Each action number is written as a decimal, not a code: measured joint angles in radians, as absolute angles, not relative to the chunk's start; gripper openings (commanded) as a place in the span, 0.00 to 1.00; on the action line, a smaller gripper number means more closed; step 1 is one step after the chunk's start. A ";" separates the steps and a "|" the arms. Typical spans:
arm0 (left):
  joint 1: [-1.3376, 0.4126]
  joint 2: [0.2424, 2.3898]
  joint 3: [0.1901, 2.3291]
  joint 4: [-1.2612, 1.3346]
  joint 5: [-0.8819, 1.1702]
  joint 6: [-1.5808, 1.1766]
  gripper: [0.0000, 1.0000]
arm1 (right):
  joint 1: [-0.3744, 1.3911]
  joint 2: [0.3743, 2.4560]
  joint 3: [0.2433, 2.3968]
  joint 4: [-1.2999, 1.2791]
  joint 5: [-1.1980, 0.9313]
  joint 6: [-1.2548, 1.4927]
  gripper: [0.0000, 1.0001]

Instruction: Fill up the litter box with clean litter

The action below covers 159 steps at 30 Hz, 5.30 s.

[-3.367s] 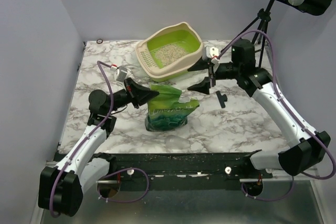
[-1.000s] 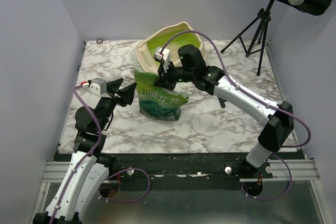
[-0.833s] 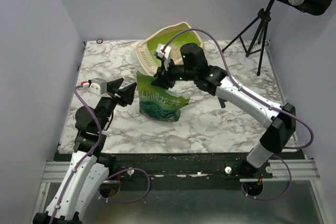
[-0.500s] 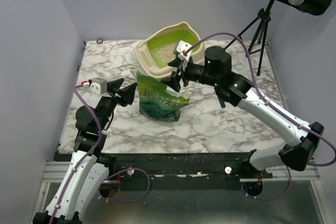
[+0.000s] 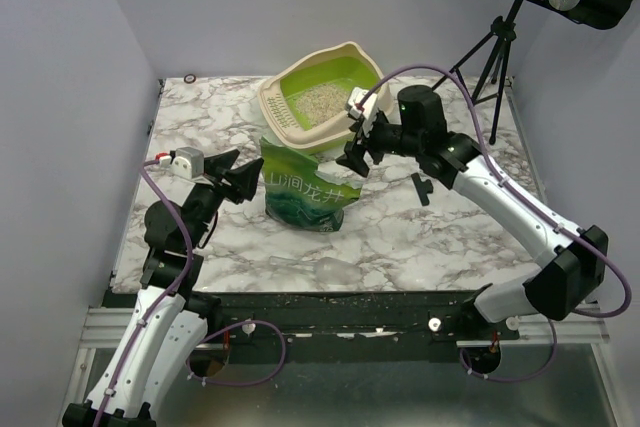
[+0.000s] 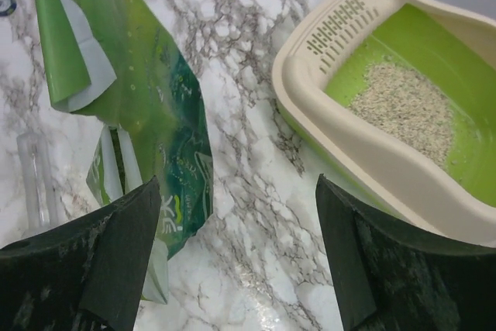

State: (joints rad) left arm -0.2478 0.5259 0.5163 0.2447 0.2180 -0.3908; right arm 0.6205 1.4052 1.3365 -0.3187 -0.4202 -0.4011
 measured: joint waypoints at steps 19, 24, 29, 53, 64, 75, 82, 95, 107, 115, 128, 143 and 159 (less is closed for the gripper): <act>-0.248 0.545 0.530 0.242 0.223 -0.413 0.71 | 0.614 1.527 1.372 -0.398 -0.619 -0.448 0.88; -0.248 0.547 0.530 0.242 0.223 -0.413 0.71 | 0.614 1.546 1.372 -0.397 -0.620 -0.448 0.88; -0.248 0.554 0.531 0.242 0.224 -0.413 0.71 | 0.614 1.560 1.372 -0.397 -0.630 -0.449 0.88; -0.248 0.568 0.531 0.242 0.248 -0.421 0.71 | 0.695 1.656 1.448 -0.563 -0.685 -0.527 0.13; -0.248 0.570 0.532 0.244 0.266 -0.432 0.71 | 0.705 1.622 1.456 -0.523 -0.374 -0.461 0.00; -0.248 0.579 0.532 0.256 0.313 -0.442 0.72 | 0.707 1.573 1.423 -0.503 -0.159 -0.449 0.00; -0.248 0.591 0.532 0.268 0.339 -0.451 0.72 | 0.707 1.573 1.423 -0.500 -0.146 -0.435 0.21; -0.248 0.593 0.532 0.268 0.354 -0.462 0.71 | 0.707 1.413 1.427 -0.517 -0.209 -0.376 0.17; -0.248 0.585 0.532 0.273 0.355 -0.480 0.72 | 0.738 1.311 1.395 -0.581 -0.313 -0.341 0.00; -0.248 0.574 0.532 0.273 0.355 -0.484 0.72 | 0.741 1.343 1.350 -0.583 -0.331 -0.325 0.00; -0.251 0.561 0.532 0.273 0.354 -0.484 0.72 | 0.741 1.432 1.320 -0.577 -0.330 -0.306 0.02; -0.257 0.556 0.532 0.271 0.354 -0.484 0.72 | 0.739 1.604 1.393 -0.572 -0.469 -0.339 0.66; -0.257 0.567 0.533 0.266 0.355 -0.483 0.72 | 0.739 1.537 1.398 -0.577 -0.493 -0.331 0.68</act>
